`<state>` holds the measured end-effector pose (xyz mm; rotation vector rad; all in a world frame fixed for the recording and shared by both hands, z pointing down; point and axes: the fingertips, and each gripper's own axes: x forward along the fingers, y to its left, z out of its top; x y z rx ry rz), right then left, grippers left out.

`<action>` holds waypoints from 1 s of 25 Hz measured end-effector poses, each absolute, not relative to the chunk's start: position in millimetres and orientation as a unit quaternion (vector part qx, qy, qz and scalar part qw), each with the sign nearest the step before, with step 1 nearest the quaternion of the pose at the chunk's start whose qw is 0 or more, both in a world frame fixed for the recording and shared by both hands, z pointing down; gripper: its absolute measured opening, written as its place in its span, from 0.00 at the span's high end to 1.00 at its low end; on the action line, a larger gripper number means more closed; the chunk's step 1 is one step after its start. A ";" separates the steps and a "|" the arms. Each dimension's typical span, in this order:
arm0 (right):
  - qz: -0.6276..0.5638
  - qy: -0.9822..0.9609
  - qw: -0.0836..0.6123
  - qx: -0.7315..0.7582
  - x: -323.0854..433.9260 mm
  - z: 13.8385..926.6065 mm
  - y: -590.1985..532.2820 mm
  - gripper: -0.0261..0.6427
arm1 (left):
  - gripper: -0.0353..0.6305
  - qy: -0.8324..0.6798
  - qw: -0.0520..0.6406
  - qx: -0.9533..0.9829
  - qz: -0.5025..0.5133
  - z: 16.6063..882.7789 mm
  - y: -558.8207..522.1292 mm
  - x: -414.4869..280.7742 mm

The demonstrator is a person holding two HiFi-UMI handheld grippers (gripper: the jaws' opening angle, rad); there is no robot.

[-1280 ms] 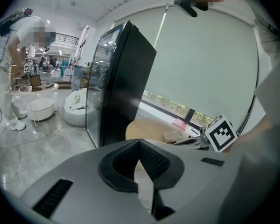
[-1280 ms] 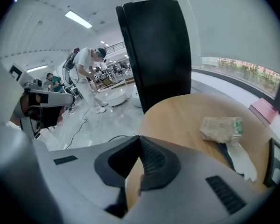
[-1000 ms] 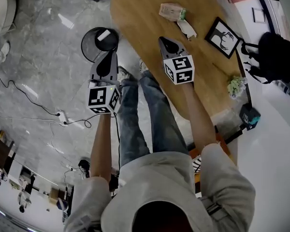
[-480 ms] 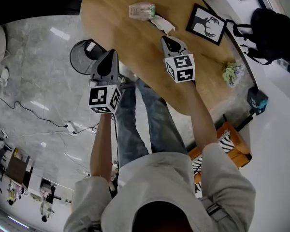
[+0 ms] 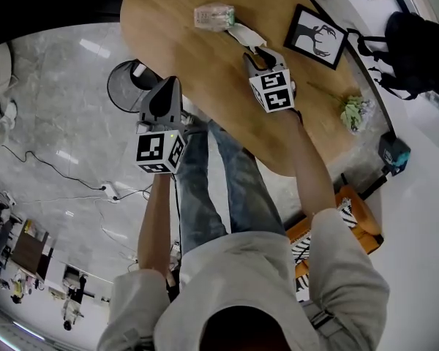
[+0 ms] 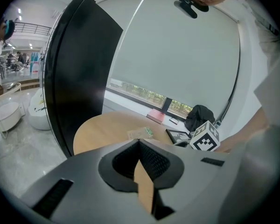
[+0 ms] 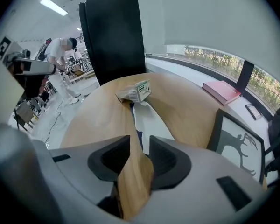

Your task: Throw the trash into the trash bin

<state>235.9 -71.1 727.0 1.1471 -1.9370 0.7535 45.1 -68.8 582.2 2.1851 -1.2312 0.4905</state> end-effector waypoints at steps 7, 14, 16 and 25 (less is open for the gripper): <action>0.301 -0.753 0.383 0.443 229.4 736.0 -79.6 0.90 | 0.92 -0.470 0.294 0.811 0.188 587.0 -63.6 32.2; 0.305 -0.757 0.346 0.464 224.1 711.2 -79.2 0.92 | 0.92 -0.471 0.294 0.812 0.178 582.5 -68.6 34.2; 0.303 -0.756 0.336 0.473 223.8 700.9 -77.2 0.92 | 0.92 -0.470 0.292 0.815 0.174 579.2 -70.1 36.1; 0.292 -0.769 0.309 0.478 205.5 666.1 -65.6 0.92 | 0.92 -0.476 0.286 0.816 0.161 566.9 -72.2 30.1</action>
